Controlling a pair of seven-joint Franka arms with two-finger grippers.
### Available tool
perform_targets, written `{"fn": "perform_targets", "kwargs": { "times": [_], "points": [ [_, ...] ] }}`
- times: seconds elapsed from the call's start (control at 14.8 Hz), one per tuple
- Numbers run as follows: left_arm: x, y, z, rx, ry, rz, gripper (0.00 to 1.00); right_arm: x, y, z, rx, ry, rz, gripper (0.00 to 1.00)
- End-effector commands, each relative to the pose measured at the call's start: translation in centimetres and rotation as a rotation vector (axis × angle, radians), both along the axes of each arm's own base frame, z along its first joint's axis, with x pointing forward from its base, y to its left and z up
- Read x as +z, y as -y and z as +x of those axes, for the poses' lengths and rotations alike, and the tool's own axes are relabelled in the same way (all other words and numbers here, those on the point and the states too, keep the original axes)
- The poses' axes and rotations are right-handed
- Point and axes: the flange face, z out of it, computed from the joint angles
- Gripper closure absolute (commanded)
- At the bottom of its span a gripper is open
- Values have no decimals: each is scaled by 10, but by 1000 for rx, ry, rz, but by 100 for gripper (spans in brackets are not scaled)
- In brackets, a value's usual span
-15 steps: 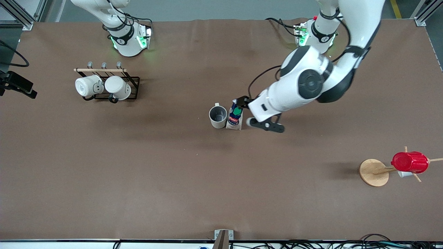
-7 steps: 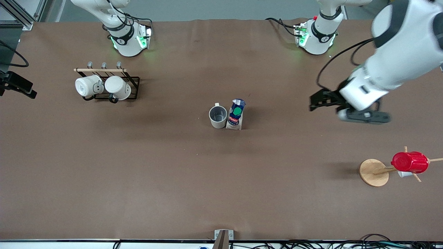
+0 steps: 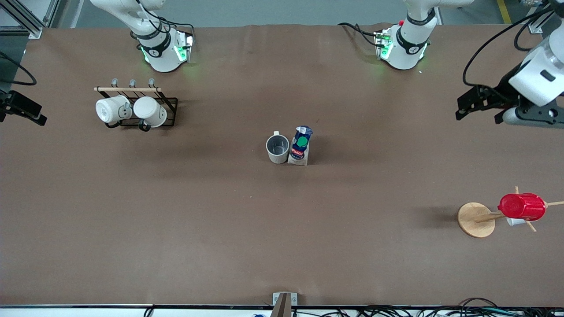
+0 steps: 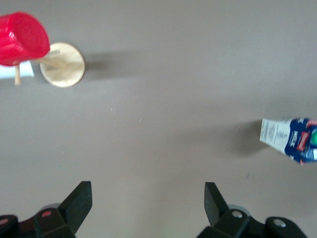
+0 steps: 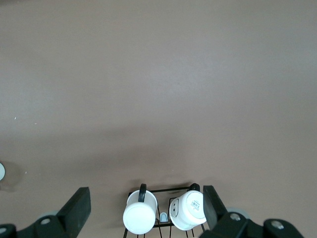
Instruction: Place cup and milk on table
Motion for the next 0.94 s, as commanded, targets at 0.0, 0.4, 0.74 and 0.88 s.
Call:
{"fn": "perform_targets", "kwargs": {
  "times": [0.0, 0.4, 0.74, 0.88],
  "points": [
    [10, -5, -19, -15, -3, 25, 0, 1, 1, -2, -16, -1, 14, 0],
    [6, -3, -11, -3, 11, 53, 0, 1, 1, -2, -16, -1, 14, 0],
    [2, -11, -3, 65, 22, 3, 0, 1, 1, -2, -16, -1, 14, 0],
    [1, -15, -2, 68, 23, 10, 0, 0, 1, -2, -16, -3, 14, 0]
  ]
}}
